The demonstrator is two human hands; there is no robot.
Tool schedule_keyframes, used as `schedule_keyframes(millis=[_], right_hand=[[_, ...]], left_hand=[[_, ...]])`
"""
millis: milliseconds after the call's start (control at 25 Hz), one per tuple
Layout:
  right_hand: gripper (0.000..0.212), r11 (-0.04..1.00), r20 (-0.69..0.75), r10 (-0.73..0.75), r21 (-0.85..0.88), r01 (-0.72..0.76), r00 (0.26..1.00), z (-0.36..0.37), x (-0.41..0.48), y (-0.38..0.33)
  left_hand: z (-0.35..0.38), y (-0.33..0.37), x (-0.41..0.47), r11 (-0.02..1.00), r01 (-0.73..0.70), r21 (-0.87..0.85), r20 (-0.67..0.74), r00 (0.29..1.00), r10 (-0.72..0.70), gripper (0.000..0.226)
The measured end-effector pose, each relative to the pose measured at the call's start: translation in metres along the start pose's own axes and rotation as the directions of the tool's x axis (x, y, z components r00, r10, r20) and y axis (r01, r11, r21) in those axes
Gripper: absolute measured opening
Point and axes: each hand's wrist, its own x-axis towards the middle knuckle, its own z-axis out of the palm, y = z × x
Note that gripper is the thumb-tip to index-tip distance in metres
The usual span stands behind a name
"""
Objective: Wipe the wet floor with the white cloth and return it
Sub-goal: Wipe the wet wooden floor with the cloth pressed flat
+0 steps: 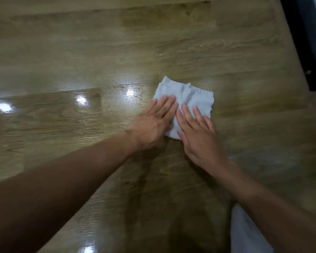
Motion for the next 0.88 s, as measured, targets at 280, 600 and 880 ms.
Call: schedule_keyframes(millis=[280,600,880], right_hand=[[0.056,0.996,0.039,-0.054,0.069,0.051,0.998,-0.038,0.175,-0.010],[0.048,0.976,-0.115,-0.189,0.089,0.200,0.975,0.022,-0.012,-0.061],[0.054,0.957,-0.047,-0.272,0.091,0.275,0.961,0.005,0.078,-0.109]], left_hand=[[-0.041,-0.107,0.071,0.958,0.284,-0.031,0.002,0.959,-0.284,0.060],[0.021,0.008,-0.097,0.943,0.274,-0.190,-0.131,0.945,-0.301,0.056],[0.003,-0.046,-0.082,0.759,0.641,-0.113,0.023,0.765,-0.643,0.061]])
